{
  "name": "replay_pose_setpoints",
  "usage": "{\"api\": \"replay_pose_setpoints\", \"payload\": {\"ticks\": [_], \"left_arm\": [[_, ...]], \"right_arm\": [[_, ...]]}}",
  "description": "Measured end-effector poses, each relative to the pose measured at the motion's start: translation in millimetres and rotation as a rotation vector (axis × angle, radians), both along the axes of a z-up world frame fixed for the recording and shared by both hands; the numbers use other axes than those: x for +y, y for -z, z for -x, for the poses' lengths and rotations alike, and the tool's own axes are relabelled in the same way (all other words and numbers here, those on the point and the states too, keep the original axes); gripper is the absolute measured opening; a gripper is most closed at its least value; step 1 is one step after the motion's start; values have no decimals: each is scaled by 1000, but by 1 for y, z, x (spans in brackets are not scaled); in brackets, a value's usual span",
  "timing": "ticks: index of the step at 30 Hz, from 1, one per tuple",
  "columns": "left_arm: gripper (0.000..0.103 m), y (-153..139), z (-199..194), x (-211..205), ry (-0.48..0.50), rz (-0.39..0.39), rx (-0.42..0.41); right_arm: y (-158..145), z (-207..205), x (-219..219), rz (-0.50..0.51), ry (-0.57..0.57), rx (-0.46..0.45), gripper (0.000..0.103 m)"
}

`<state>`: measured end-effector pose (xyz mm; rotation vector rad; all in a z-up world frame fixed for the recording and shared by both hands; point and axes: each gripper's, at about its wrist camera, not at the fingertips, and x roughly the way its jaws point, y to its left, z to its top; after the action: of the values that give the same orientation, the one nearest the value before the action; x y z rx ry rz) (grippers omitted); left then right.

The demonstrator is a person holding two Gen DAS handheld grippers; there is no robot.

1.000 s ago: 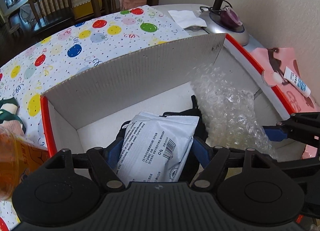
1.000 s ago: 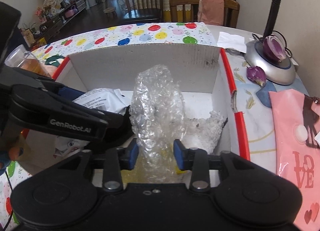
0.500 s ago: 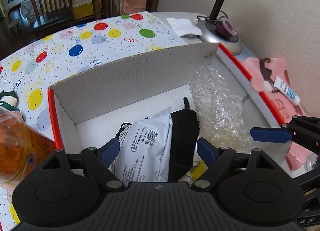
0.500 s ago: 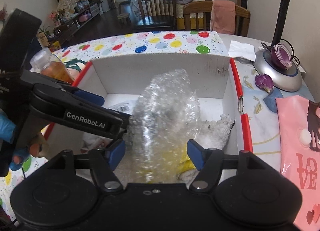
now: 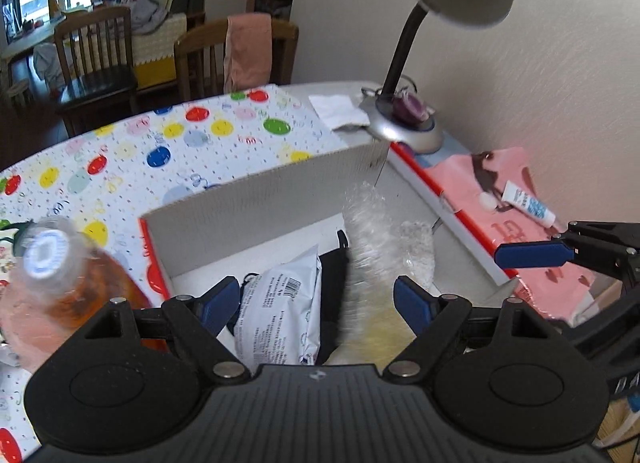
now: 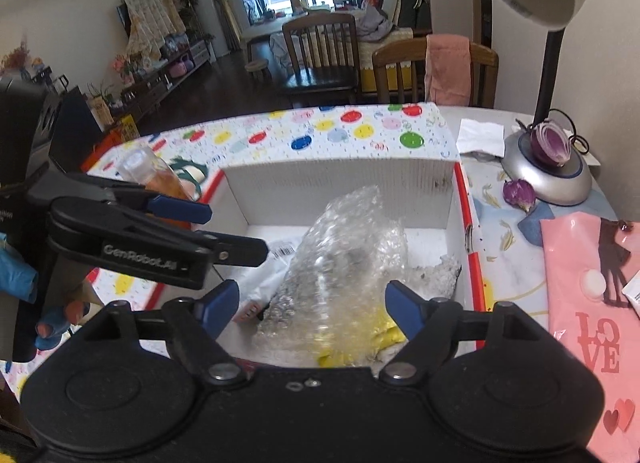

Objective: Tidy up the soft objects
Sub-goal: 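Withdraw both tools from the box back over the table, then grasp the Merry Christmas bag with the left tool while the right tool grasps the pink mesh pouf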

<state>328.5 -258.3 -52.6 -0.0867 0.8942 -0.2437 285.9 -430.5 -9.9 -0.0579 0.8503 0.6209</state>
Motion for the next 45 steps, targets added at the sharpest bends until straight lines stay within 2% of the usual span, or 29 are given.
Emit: {"api": "replay_pose_setpoints", "payload": {"ticks": [11,14,22,25,29,32,33,34,35,45], "left_arm": [[84,-38,54,50,-19,57,-74],[84,-46,70,64,-20,50,-93],[84,-57,110,117,-57,55,-114],[90,-58,122,143,-72,72,-110],[90,-56,133,178,-85,73,-110],[90,-53,137,201,-94,66,-103],[93,-52,137,208,-95,65,-101],[102,-51,136,215,-97,65,-98],[103,-50,135,222,-98,63,-96],[103,-42,91,292,-131,35,-90]], "right_arm": [[-37,28,17,-57,-6,-54,84],[-45,36,28,-78,-16,-61,86],[-56,63,78,-96,-71,-70,91],[-56,73,101,-95,-91,-65,92],[-53,85,131,-88,-105,-54,95],[-48,92,152,-82,-106,-47,95],[-47,94,160,-78,-106,-46,95],[-45,96,167,-74,-104,-44,96],[-43,97,175,-71,-103,-42,96],[-25,101,255,1,-92,-82,95]]}}
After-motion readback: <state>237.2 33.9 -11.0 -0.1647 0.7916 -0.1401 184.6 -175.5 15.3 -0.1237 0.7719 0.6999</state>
